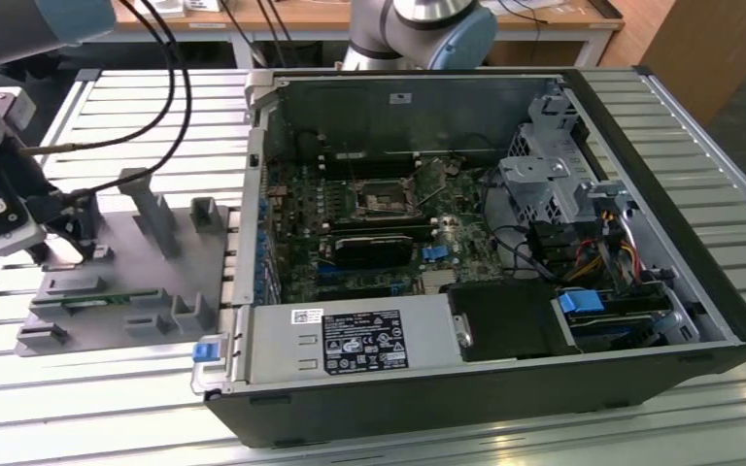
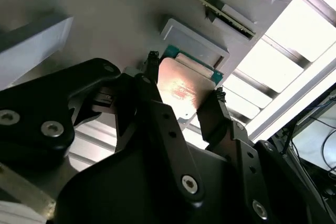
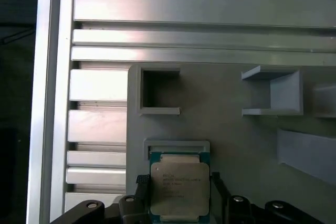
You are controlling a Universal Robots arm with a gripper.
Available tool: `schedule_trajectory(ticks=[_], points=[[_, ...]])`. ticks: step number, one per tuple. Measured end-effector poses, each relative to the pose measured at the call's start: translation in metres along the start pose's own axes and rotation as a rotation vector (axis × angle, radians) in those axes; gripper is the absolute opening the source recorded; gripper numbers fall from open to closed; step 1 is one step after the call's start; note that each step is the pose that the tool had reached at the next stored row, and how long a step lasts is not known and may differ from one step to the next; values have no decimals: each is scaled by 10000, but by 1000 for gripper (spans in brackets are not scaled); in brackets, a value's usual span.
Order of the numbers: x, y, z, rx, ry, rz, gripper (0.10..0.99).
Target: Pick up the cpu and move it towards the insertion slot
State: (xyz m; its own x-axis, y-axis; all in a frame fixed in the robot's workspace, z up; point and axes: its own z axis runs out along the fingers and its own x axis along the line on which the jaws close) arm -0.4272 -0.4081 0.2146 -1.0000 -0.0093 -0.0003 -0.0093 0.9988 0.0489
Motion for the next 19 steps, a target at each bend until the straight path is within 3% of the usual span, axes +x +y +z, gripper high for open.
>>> schedule_trajectory(ticks=[19], points=[[0,42,-864,-3,0,0,541]])
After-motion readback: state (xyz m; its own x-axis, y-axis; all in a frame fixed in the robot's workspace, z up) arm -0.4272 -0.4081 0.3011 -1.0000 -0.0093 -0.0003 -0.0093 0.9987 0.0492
